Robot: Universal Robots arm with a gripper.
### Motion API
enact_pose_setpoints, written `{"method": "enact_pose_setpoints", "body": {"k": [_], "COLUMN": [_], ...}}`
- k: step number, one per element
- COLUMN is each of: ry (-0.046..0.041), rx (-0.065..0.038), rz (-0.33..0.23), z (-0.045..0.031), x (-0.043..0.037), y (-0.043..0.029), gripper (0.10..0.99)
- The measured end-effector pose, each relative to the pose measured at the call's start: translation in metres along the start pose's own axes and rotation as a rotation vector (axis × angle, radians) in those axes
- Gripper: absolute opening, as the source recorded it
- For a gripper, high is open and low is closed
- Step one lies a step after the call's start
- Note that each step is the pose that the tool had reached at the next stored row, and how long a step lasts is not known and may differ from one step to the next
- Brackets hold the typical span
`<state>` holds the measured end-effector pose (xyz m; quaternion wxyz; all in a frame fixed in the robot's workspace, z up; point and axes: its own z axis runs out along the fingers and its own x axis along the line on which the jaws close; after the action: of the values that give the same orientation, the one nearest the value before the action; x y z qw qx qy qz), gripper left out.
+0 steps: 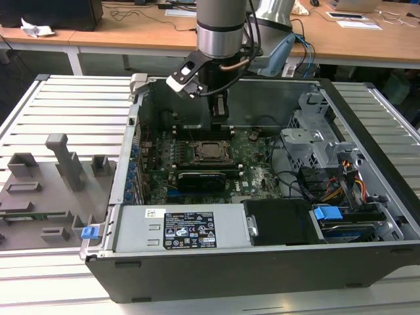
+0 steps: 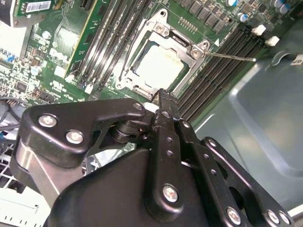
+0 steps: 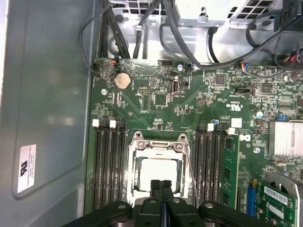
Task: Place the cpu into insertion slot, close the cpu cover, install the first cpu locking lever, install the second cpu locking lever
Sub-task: 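Install the first cpu locking lever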
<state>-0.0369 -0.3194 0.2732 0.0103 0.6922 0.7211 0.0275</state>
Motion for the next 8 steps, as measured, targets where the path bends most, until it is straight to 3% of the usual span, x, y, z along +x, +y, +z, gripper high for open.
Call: {"method": "enact_pose_setpoints", "body": {"k": [3, 6, 8], "ry": [0.0019, 0.0053, 0.0063], "rx": [0.002, 0.004, 0.004], "rz": [-0.044, -0.133, -0.15], "z": [0.0, 0.0001, 0.0001], "x": [0.0, 0.0, 0.0], "y": [0.0, 0.0, 0.0], "gripper": [0.106, 0.106, 0.106]}}
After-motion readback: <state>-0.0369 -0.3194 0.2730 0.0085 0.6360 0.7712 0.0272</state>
